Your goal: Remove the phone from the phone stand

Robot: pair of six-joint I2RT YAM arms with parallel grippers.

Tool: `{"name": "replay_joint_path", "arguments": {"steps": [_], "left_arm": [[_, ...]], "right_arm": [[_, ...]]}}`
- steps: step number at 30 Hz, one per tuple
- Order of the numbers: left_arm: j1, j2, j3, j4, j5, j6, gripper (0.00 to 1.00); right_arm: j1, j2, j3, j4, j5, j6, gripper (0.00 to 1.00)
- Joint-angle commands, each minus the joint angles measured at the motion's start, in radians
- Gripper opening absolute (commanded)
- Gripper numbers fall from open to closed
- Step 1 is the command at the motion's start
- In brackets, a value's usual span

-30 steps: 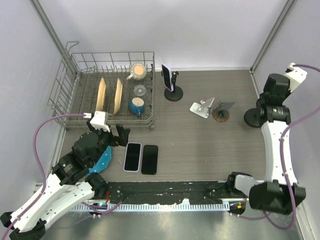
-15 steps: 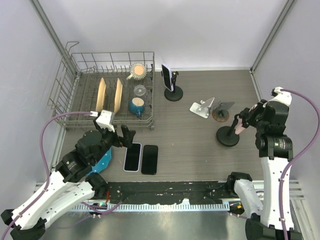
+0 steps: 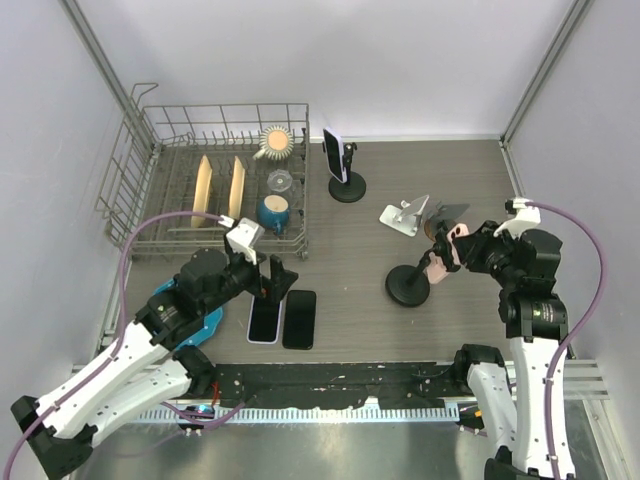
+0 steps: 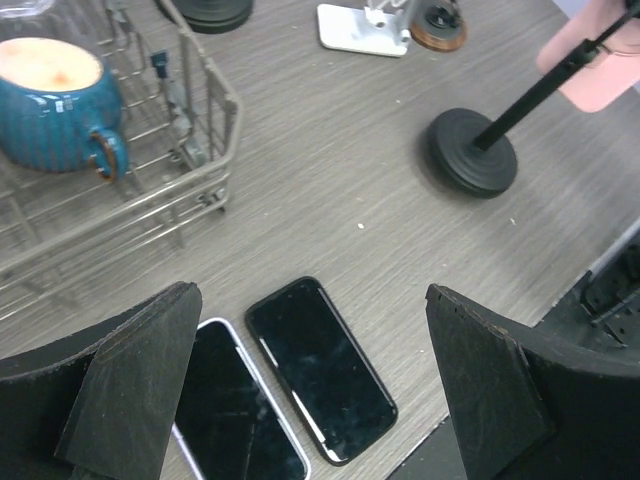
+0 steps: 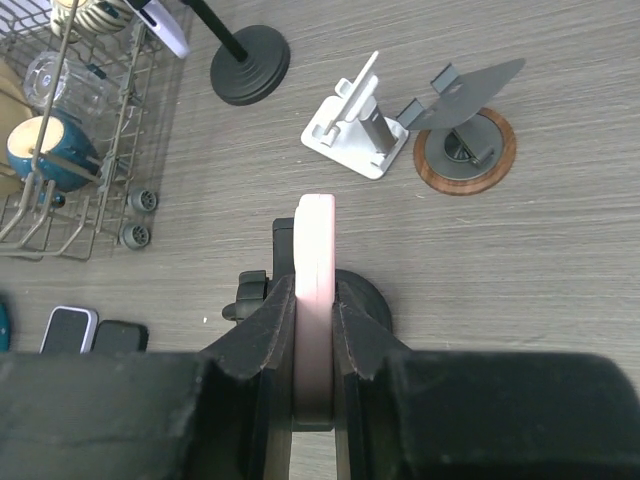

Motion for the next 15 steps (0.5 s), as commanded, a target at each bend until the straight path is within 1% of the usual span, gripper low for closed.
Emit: {"name": "replay_joint_path", "arguments": {"steps": [1,3,5,6,7,9,10,12,13,15], "left_arm": [[-0.006,0.058,0.009,0.148,0.115,-0.024,1.00],[-0.018,0.093,0.030,0.189,0.121,-0.053,1.00],[-0.072,0.169,0.058,0.243,0.112,-0.062,1.00],[-0.104,0.200,0.091,0.263,0.065,-0.061,1.00],[-0.182,0.258,0.108,0.286,0.018,-0.029,1.00],[-0.254,0.329,0.154,0.359,-0.065,0.025,1.00],[-0.294,0.408,0.173,0.419,-0.075,0.055,1.00],[-0.308,0.484,0.225,0.476,-0.035,0.073,1.00],[-0.308,0.560,0.243,0.534,-0.023,0.091,1.00],[-0.308,0.628,0.286,0.589,0.015,0.122,1.00]], "right_arm": [[0.003,-0.049,-0.004,0.233,-0.103,0.009,0.01],[0.007,-0.064,-0.034,0.256,-0.101,0.017,0.01],[0.018,-0.069,-0.054,0.271,-0.098,0.017,0.01],[0.024,-0.070,-0.064,0.273,-0.095,0.016,0.01],[0.040,-0.075,-0.067,0.273,-0.090,0.005,0.01],[0.050,-0.078,-0.073,0.265,-0.071,-0.006,0.01],[0.064,-0.084,-0.074,0.256,-0.063,-0.021,0.01],[0.084,-0.092,-0.079,0.249,-0.044,-0.037,0.01],[0.101,-0.095,-0.082,0.245,-0.040,-0.049,0.01],[0.113,-0.096,-0.084,0.241,-0.040,-0.058,0.02]]}}
